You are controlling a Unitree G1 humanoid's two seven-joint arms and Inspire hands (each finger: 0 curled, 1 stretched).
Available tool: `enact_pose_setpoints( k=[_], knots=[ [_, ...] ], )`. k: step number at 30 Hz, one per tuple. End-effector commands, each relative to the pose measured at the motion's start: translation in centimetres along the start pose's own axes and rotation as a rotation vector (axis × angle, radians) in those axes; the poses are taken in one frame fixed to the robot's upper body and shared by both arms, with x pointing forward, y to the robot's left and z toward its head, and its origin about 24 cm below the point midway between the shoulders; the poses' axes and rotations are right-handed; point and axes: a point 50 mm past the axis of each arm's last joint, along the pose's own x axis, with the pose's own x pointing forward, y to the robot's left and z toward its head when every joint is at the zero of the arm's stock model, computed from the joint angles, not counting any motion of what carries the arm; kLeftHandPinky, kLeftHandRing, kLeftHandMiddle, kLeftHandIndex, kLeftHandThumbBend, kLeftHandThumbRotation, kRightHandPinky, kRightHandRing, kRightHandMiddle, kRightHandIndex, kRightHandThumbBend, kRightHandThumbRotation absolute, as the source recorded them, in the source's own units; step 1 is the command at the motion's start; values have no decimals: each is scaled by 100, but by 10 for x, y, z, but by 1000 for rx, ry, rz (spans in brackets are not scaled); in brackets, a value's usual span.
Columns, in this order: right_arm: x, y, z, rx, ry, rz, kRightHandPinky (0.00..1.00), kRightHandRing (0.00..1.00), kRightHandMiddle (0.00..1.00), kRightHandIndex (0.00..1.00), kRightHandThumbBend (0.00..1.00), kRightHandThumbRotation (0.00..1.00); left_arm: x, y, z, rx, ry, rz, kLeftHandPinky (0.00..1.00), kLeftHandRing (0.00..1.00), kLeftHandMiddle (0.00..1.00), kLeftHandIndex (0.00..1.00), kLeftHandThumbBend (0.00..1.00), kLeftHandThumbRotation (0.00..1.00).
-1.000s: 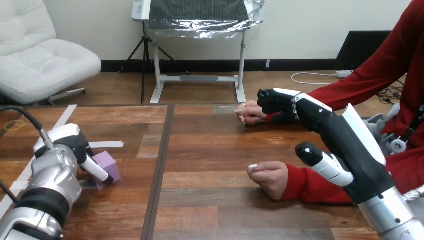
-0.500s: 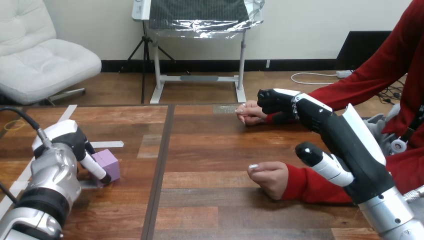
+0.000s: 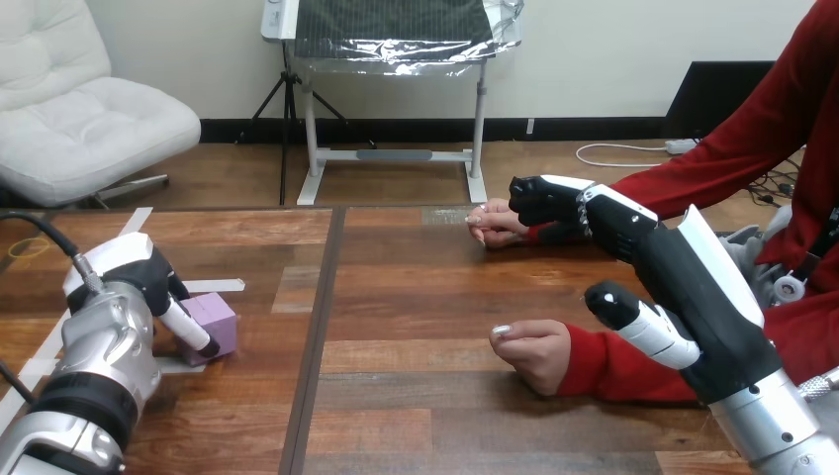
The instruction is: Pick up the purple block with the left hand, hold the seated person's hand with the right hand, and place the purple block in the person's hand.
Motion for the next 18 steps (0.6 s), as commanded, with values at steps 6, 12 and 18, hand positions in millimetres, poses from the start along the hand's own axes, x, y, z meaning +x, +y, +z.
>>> enact_pose_setpoints(
  k=[6, 12, 18],
  knots=[
    [9, -5, 12, -10, -84, -35, 72, 76, 78, 79, 91, 100, -2, 17, 18, -6, -79, 108, 39, 43, 51, 65, 78, 0],
    [9, -5, 12, -16, -81, -37, 72, 76, 78, 79, 91, 100, -3, 16, 18, 10, -86, 128, 28, 33, 42, 53, 76, 0],
    [9, -5, 12, -18, -82, -38, 72, 76, 78, 79, 91, 100, -3, 15, 17, 13, -94, 140, 21, 28, 36, 50, 73, 0]
  ],
)
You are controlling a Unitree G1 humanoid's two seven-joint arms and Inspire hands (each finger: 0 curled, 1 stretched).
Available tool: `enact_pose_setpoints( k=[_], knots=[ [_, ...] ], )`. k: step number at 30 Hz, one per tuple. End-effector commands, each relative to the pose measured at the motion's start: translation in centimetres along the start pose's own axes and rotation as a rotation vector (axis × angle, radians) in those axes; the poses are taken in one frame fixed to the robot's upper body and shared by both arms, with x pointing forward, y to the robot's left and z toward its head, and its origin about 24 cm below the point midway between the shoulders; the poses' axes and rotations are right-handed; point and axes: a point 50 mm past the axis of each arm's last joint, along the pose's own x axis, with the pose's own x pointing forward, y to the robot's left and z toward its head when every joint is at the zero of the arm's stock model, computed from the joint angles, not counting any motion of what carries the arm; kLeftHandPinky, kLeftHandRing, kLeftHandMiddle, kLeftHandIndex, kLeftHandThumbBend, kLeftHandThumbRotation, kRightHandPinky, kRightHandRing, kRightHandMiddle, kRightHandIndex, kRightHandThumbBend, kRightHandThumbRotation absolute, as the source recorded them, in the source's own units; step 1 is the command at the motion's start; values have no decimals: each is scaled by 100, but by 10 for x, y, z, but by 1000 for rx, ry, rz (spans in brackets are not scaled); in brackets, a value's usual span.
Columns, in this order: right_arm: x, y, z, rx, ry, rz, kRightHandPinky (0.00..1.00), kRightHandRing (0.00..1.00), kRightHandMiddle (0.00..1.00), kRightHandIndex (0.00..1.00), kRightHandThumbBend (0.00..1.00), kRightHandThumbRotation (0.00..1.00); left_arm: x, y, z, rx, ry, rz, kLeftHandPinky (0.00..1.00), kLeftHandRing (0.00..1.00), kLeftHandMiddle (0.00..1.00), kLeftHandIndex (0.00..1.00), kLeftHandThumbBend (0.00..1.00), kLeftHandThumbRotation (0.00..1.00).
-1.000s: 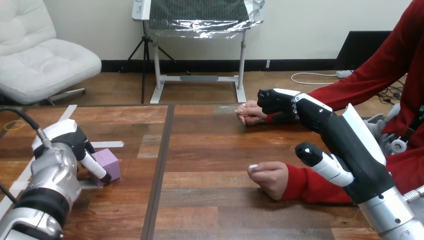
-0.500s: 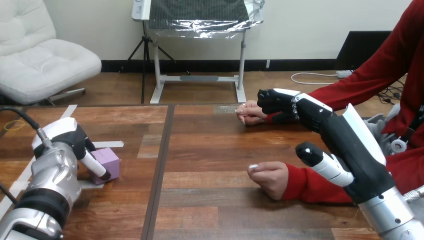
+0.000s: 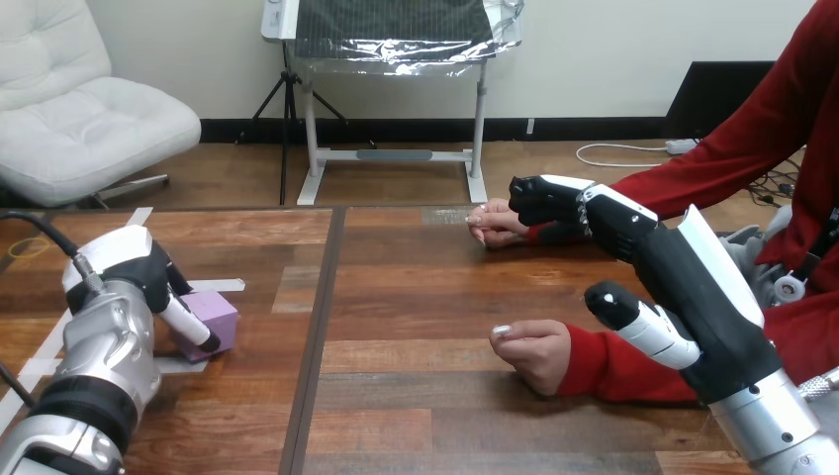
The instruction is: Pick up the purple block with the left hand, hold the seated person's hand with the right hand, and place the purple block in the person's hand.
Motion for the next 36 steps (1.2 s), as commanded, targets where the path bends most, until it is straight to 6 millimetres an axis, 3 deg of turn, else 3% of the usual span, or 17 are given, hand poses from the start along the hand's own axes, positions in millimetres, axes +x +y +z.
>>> enact_pose_setpoints(
  k=[1, 17, 29, 36],
  knots=[
    [9, -5, 11, -16, -81, -37, 72, 76, 78, 79, 92, 100, -1, 16, 16, 6, -72, 83, 22, 29, 36, 49, 72, 0],
    [10, -5, 10, -11, -74, -36, 72, 76, 78, 79, 93, 100, -3, 14, 16, -51, -100, 132, 25, 33, 40, 43, 75, 0],
    [11, -5, 9, -7, -72, -31, 72, 77, 78, 79, 92, 100, -5, 16, 17, -79, -110, 150, 19, 28, 37, 45, 73, 0],
    [11, -4, 9, -7, -70, -32, 72, 77, 78, 79, 92, 100, -6, 17, 16, -81, -119, 163, 24, 33, 42, 45, 74, 0]
  ],
)
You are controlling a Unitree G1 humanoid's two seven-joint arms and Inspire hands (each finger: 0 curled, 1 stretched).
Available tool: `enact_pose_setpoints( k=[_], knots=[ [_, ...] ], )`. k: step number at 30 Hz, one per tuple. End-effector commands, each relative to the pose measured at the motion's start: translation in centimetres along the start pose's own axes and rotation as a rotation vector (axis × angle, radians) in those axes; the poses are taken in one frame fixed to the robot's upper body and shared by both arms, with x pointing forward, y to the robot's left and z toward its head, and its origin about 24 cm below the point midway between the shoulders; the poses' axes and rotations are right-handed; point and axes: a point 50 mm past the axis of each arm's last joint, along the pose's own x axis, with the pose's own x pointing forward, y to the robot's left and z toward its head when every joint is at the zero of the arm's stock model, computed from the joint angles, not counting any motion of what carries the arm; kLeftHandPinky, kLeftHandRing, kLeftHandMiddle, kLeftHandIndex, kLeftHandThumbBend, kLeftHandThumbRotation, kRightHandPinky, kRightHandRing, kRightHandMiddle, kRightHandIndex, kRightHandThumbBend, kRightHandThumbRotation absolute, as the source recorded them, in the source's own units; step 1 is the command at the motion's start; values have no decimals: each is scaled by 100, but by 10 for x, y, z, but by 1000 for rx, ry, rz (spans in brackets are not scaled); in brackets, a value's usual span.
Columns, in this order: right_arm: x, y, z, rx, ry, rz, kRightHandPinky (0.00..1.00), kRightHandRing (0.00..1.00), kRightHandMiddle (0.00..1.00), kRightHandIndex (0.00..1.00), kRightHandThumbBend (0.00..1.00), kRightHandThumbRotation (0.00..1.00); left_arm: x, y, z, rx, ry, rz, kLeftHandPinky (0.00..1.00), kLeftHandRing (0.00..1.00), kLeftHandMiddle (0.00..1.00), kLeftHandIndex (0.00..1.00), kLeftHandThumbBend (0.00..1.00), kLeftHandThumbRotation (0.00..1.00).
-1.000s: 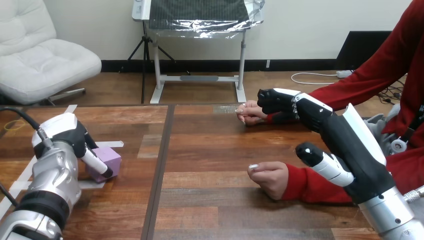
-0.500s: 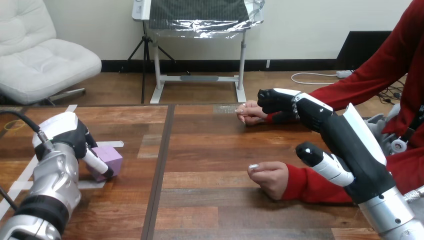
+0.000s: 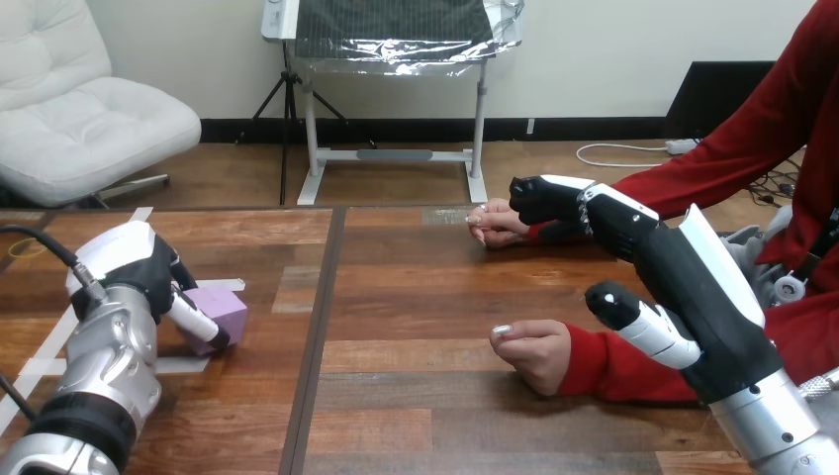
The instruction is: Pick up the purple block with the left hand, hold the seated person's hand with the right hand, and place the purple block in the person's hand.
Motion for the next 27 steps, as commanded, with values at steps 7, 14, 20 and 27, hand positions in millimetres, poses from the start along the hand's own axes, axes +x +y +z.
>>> enact_pose_setpoints(
  k=[7, 14, 20, 27],
  knots=[
    [11, -4, 9, -8, -62, -27, 72, 77, 79, 79, 92, 100, -1, 23, 16, -39, -79, 112, 27, 35, 43, 46, 75, 0],
    [11, -4, 8, -14, -66, -27, 72, 77, 79, 79, 92, 100, -4, 26, 17, -40, -97, 145, 32, 40, 46, 46, 76, 0],
    [12, -4, 7, -21, -64, -29, 71, 76, 78, 79, 92, 100, -7, 29, 18, -77, -112, 171, 34, 42, 47, 46, 76, 0],
    [13, -5, 4, -33, -42, -25, 71, 76, 78, 79, 94, 100, -12, 33, 19, -161, -129, 194, 44, 52, 53, 46, 76, 0]
  ],
)
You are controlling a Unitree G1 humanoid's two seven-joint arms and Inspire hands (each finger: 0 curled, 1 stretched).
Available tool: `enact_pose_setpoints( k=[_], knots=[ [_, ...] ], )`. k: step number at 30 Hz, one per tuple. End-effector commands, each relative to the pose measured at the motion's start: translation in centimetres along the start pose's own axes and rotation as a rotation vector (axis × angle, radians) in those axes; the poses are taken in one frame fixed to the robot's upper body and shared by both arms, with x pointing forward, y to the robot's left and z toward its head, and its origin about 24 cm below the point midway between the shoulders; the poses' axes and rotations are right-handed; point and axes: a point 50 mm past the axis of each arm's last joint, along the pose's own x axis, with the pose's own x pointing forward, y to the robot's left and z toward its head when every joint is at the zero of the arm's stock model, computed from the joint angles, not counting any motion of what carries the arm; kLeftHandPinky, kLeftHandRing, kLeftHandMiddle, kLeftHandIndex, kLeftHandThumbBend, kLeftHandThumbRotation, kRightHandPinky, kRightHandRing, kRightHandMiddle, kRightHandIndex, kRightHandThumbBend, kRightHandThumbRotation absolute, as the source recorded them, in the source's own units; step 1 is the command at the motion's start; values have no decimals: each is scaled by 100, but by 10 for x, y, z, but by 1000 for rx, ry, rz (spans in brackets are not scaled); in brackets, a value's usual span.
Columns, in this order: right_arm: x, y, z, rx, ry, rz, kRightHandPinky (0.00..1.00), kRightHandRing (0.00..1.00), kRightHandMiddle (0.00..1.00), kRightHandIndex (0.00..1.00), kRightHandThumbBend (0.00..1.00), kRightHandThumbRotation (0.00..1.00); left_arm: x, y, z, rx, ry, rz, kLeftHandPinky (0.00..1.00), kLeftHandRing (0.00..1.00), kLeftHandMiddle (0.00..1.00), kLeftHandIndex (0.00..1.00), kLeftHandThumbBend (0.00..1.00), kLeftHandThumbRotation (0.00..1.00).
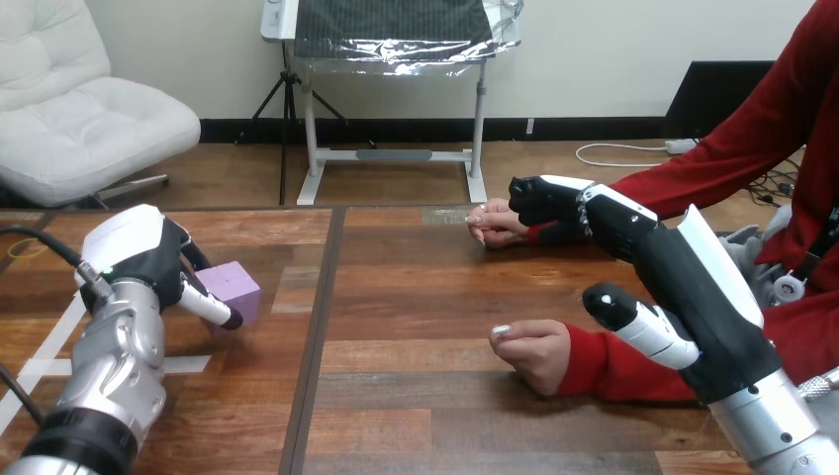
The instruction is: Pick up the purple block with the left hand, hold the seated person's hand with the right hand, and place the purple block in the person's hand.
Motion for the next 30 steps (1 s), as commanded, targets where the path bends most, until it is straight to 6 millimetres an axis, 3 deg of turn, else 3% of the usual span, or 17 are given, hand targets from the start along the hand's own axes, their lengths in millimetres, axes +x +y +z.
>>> enact_pose_setpoints(
  k=[1, 16, 30],
  knots=[
    [13, -6, 4, -25, -46, -29, 71, 76, 78, 79, 94, 100, 0, 29, 14, -84, -60, 118, 45, 53, 54, 46, 76, 0],
    [19, -7, -12, -45, 17, -8, 70, 77, 79, 80, 94, 98, -17, 41, 22, -240, -120, 182, 30, 38, 45, 46, 76, 0],
    [26, -14, -23, -102, 64, -7, 71, 78, 81, 81, 95, 98, -36, 47, 29, -349, -188, 208, 29, 37, 44, 47, 74, 0]
  ],
)
